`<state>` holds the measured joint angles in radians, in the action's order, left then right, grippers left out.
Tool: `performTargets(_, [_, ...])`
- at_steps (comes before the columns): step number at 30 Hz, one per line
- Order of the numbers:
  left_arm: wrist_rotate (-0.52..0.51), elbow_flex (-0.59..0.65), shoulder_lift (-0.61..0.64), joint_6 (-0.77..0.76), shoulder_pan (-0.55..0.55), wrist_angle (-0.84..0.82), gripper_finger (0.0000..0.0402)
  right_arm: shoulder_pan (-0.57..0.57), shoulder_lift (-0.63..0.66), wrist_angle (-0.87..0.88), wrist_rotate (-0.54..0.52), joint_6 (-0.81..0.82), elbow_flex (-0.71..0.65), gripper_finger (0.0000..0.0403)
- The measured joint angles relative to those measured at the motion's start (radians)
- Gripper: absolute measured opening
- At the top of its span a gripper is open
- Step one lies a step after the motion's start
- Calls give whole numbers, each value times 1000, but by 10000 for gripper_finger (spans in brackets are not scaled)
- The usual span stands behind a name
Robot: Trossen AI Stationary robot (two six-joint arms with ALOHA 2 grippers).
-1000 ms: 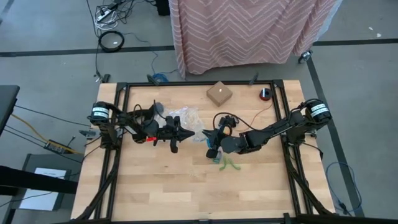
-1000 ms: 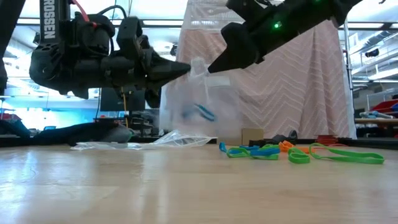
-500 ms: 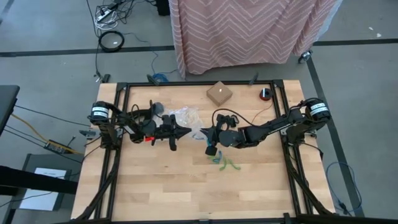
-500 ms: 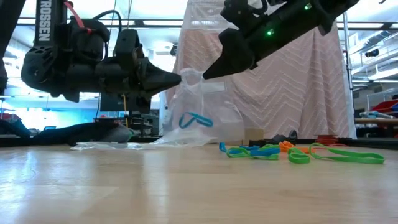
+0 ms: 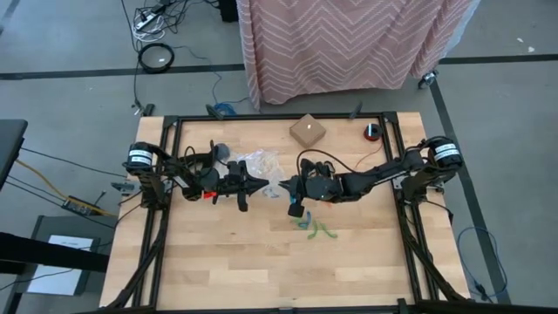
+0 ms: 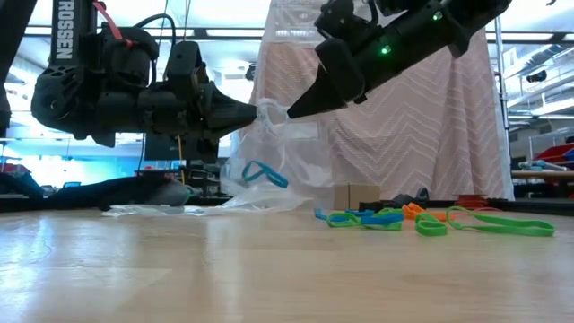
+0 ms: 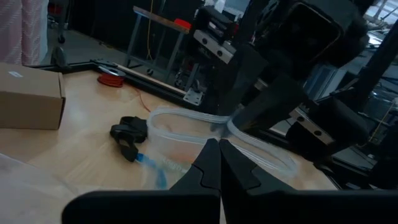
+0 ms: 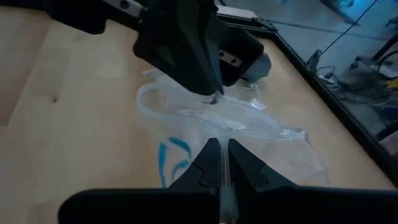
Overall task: Sort rubber bands
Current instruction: Put the blue rubber band into the transparent zip bag
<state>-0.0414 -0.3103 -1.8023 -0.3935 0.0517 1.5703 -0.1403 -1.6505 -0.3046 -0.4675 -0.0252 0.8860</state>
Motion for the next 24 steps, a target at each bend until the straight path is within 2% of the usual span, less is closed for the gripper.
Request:
performTargets(11, [-6, 2, 0, 16, 1, -31, 0, 19, 0, -2, 69, -1, 0, 15])
performTargets(17, [-70, 43, 0, 26, 1, -23, 0, 11, 2, 10, 78, -3, 0, 66])
performTargets(24, [-85, 84, 0, 24, 1, 1, 0, -26, 33, 38, 77, -2, -1, 145])
